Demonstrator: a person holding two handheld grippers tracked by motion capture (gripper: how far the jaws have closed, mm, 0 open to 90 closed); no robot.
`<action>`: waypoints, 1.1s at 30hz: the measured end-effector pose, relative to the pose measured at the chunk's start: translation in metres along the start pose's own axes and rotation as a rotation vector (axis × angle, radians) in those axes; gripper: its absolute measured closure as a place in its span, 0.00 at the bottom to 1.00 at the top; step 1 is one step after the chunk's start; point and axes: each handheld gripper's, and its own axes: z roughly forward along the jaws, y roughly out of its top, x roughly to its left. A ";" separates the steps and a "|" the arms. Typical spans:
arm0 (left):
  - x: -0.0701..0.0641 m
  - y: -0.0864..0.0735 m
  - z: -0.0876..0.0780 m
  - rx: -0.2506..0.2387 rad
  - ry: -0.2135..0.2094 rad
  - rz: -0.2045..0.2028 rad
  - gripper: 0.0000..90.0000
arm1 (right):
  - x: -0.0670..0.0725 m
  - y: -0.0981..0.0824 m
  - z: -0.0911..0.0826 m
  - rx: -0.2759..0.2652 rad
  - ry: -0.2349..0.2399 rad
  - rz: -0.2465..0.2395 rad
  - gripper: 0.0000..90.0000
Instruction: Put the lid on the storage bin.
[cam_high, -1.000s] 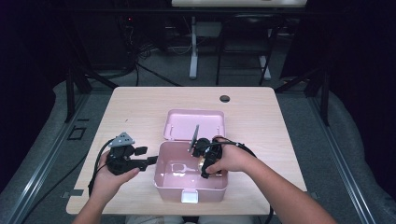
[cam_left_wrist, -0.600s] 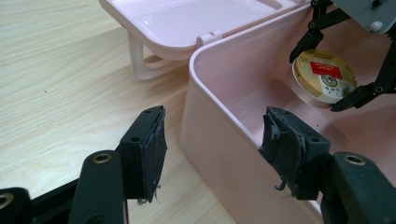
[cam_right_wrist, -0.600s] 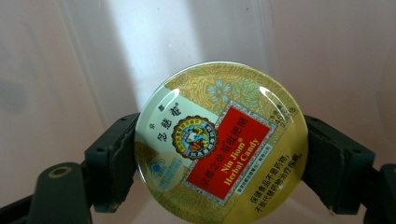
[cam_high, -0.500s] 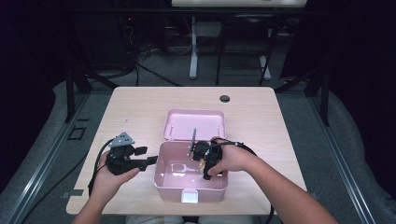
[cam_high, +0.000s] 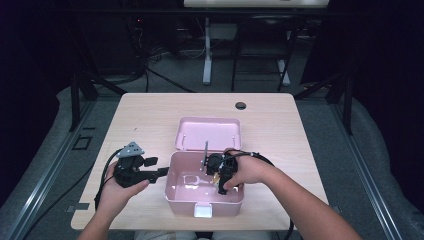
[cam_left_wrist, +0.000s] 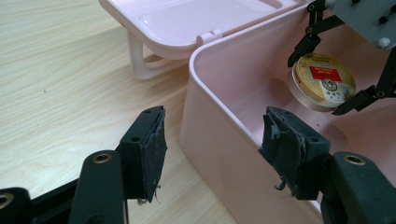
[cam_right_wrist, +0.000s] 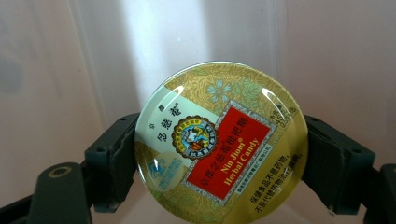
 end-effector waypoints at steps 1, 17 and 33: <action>0.000 0.000 0.000 0.000 0.000 0.000 0.44 | 0.000 0.000 0.001 -0.002 0.000 -0.004 0.22; 0.000 0.000 0.001 0.000 0.003 0.001 0.44 | -0.001 -0.001 0.005 -0.016 0.007 -0.026 0.22; 0.001 0.000 0.001 0.002 0.001 0.002 0.44 | -0.003 -0.001 0.008 -0.024 0.028 -0.007 0.22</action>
